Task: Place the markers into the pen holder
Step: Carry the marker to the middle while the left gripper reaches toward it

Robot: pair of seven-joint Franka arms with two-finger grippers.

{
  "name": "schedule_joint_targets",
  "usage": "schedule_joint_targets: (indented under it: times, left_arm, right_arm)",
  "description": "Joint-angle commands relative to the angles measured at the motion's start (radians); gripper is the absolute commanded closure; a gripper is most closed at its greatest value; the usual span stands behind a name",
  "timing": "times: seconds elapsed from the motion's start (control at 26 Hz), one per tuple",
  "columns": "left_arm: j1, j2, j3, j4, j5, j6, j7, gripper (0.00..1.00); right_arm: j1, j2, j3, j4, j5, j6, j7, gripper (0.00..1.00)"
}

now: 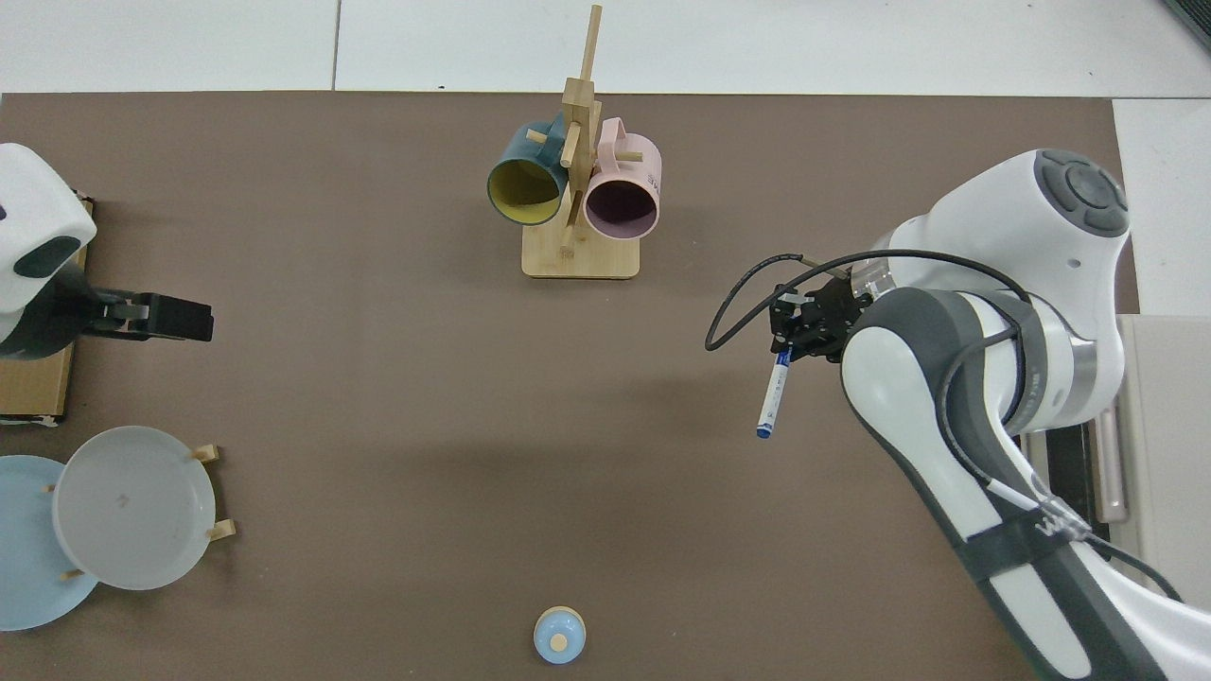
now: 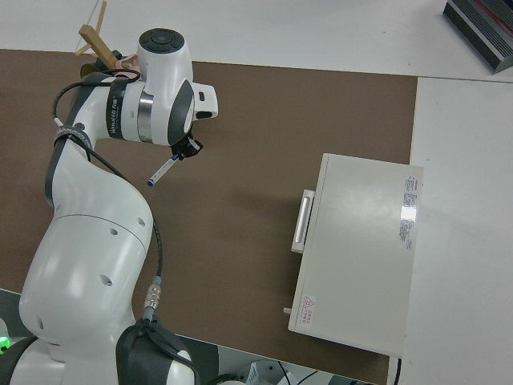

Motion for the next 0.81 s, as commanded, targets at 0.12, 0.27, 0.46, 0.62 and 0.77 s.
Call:
schedule_joint_targets:
  times: [0.12, 0.27, 0.46, 0.62, 0.77]
  left_arm:
    - [0.011, -0.015, -0.02, 0.003, 0.011, -0.056, 0.016, 0.0]
    - [-0.003, -0.037, -0.025, -0.035, -0.005, -0.039, 0.143, 0.0]
    - [-0.031, -0.049, -0.032, -0.061, -0.059, -0.044, 0.314, 0.0]
    - [-0.056, -0.066, -0.04, -0.086, -0.096, -0.05, 0.567, 0.0]
    - [-0.083, -0.07, -0.049, -0.087, -0.123, -0.047, 0.638, 0.0]
  right_arm:
    - [0.08, -0.06, 0.002, 0.063, 0.111, -0.099, 0.42, 1.0]
    - [0.098, -0.084, 0.0, 0.063, 0.14, -0.123, 0.612, 1.0]
    - [0.097, -0.078, -0.003, 0.076, 0.165, -0.125, 0.867, 1.0]
    - [0.098, -0.069, -0.003, 0.097, 0.165, -0.131, 0.967, 1.0]
    - [0.12, -0.047, 0.0, 0.099, 0.201, -0.082, 1.086, 1.0]
